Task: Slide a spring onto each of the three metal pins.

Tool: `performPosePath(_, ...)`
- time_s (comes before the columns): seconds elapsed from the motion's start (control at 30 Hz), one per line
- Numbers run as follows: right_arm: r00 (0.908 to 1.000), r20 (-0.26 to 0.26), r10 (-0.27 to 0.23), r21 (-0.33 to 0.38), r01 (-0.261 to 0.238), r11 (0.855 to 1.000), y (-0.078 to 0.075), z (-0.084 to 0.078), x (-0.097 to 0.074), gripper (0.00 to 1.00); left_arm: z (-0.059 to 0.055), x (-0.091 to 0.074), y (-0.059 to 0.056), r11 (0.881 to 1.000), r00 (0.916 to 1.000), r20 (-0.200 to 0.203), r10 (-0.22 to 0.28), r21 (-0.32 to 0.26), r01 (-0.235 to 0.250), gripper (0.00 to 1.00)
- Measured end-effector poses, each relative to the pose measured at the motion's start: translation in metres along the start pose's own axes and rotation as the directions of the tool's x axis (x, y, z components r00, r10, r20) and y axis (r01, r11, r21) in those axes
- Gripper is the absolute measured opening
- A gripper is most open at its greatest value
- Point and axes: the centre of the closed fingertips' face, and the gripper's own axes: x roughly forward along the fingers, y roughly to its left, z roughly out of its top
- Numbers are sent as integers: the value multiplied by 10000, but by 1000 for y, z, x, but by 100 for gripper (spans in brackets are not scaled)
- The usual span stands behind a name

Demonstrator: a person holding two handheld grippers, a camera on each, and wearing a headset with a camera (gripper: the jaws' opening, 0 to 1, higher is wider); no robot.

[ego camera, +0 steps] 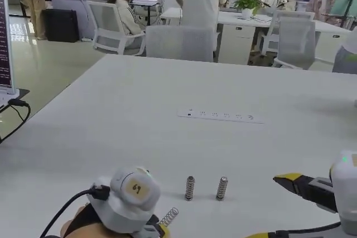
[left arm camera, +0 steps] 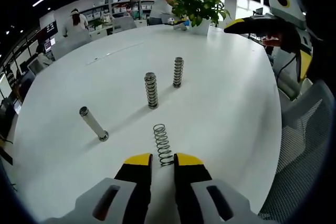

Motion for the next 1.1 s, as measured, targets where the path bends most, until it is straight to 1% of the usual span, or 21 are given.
performPosePath(0.13,10000,19,19,-22,-19,10000,1,1,1,92,-1,-1,1,10000,10000,-38,12,31,-12,4)
performPosePath(0.2,10000,31,23,-41,-23,10000,1,2,0,92,-2,-1,2,10000,10000,-50,8,27,-8,3)
performPosePath(0.33,10000,65,23,-59,-23,10000,1,3,0,92,-2,-1,4,10000,10000,-70,-60,27,60,3)
performPosePath(0.53,9999,120,15,-91,-14,10000,2,6,-2,92,-4,-4,4,9995,9994,-153,-325,-19,325,2)
performPosePath(0.63,9999,157,11,-87,-10,10000,1,7,-2,91,0,-7,6,9990,9990,-47,-439,-109,439,1)
performPosePath(0.77,9999,141,40,-119,-39,9999,3,8,-2,91,3,-11,7,9988,9989,48,-476,-129,477,1)
performPosePath(0.93,9999,156,50,-168,-48,9998,3,10,-2,91,7,-19,3,9981,9980,183,-598,-115,600,1)
performPosePath(1.03,9999,159,64,-232,-61,9997,4,12,-3,91,13,-27,1,9977,9970,377,-674,36,673,1)
performPosePath(1.1,9998,189,77,-260,-72,9996,5,14,-3,91,17,-32,0,9972,9957,554,-743,-6,745,1)
